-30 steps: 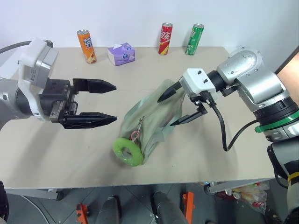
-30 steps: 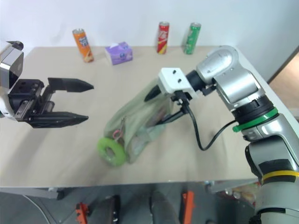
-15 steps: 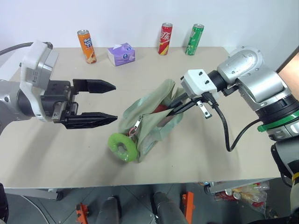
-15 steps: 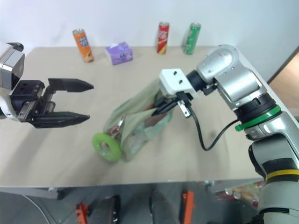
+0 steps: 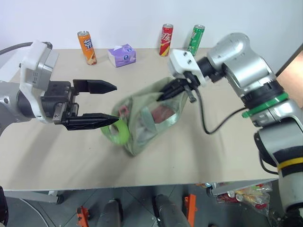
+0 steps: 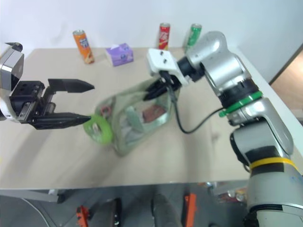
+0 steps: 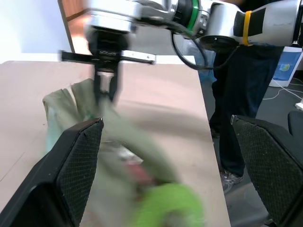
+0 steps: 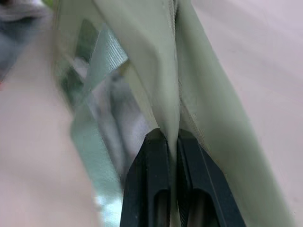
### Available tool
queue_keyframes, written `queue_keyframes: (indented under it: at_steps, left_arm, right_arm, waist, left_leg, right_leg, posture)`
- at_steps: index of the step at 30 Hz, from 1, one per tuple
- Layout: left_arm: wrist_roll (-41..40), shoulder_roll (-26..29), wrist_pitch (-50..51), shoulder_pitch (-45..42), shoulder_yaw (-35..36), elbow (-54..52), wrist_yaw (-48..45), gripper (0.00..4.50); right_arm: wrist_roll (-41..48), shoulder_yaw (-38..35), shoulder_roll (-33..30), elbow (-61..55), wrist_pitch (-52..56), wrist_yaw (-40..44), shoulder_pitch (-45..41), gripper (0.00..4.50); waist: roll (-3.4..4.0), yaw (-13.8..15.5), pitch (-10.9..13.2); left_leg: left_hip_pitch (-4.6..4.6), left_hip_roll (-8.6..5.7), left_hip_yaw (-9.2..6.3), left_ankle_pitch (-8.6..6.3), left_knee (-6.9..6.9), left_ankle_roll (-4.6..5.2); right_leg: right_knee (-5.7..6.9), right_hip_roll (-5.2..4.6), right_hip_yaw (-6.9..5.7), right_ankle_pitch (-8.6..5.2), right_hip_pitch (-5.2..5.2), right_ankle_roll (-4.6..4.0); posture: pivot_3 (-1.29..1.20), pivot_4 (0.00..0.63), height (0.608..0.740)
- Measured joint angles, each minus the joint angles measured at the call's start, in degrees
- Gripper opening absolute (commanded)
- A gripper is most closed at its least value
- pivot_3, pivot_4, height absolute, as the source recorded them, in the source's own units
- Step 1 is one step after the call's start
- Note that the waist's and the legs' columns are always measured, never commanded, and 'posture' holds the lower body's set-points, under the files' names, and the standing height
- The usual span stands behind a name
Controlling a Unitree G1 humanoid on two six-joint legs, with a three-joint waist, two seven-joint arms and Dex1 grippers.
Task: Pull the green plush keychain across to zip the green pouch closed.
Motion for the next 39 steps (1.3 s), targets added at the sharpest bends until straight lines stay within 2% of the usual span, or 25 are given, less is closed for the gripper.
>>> queue_keyframes:
  at_steps: [6, 15, 21, 25, 30, 34, 39]
  left_arm:
    - [0.06, -0.11, -0.12, 0.0, 0.0, 0.08, 0.1, 4.5]
    - [0.17, -0.16, -0.15, -0.14, -0.21, 0.59, -0.03, 4.5]
    - [0.66, -0.78, -0.29, -1.56, -1.0, 1.46, -0.34, 4.5]
    - [0.74, -1.24, -0.35, -1.56, -1.02, 1.64, -0.34, 4.5]
    - [0.73, -1.85, -0.75, -1.54, -1.01, 1.63, -0.08, 4.5]
    - [0.57, -1.87, -0.75, -1.54, -0.99, 1.42, 0.21, 4.5]
    - [0.32, -1.87, -0.71, -1.25, -0.87, 0.86, 1.17, 4.5]
  right_arm:
    - [-6.23, -1.63, 2.26, 2.31, 4.67, -0.72, -3.25, 0.02]
    - [-10.42, -3.31, 3.4, 4.43, 10.78, 3.72, -8.92, 0.02]
    - [-12.76, -3.6, 7.18, 7.94, 14.54, 4.62, -14.13, 0.02]
    - [-13.88, -3.5, 8.95, 7.52, 18.23, 4.95, -13.83, 0.02]
    - [-13.89, -3.33, 12.17, 4.22, 28.37, 4.81, -10.21, 0.02]
    - [-13.94, -4.29, 18.22, 6.88, 35.74, -0.06, -10.09, 0.02]
    - [-13.9, -6.16, 19.15, 8.6, 39.07, -2.87, -10.09, 0.02]
  waist:
    - [0.0, 0.6, 0.0]
    - [0.01, 0.62, 0.0]
    - [0.01, 0.34, 0.0]
    - [0.01, 0.34, 0.01]
    - [0.0, 0.21, 0.0]
    - [-0.01, 0.03, 0.0]
    - [-0.01, 0.0, 0.0]
  left_leg:
    - [-0.11, -0.04, -0.05, -0.01, -0.02, -0.01]
    - [-0.1, -0.02, -0.14, -0.01, -0.09, -0.01]
    - [-0.1, -0.01, -0.14, -0.01, -0.18, -0.02]
    - [-0.13, -0.01, -0.23, -0.02, -0.2, -0.02]
    - [-0.13, -0.01, -0.26, -0.03, -0.2, -0.03]
    - [-0.06, -0.01, -0.38, -0.03, -0.16, -0.03]
    - [-0.04, -0.02, -0.46, -0.03, -0.11, -0.03]
  right_leg:
    - [-0.04, -0.03, -0.03, -0.08, 0.02, 0.03]
    - [-0.01, 0.0, -0.14, -0.11, -0.03, -0.02]
    - [-0.01, 0.0, -0.16, -0.12, -0.06, -0.03]
    - [0.0, 0.0, -0.26, -0.13, -0.06, 0.03]
    - [0.12, 0.01, -0.28, -0.15, -0.09, 0.05]
    - [0.51, 0.05, -0.36, -0.31, -0.13, -0.05]
    - [0.59, 0.05, -0.44, -0.32, -0.11, -0.07]
  posture:
    - [0.0, 0.15, 0.74]
    - [0.0, 0.15, 0.74]
    - [0.0, 0.15, 0.74]
    - [0.0, 0.15, 0.74]
    - [0.0, 0.15, 0.74]
    - [0.0, 0.15, 0.74]
    - [0.0, 0.15, 0.74]
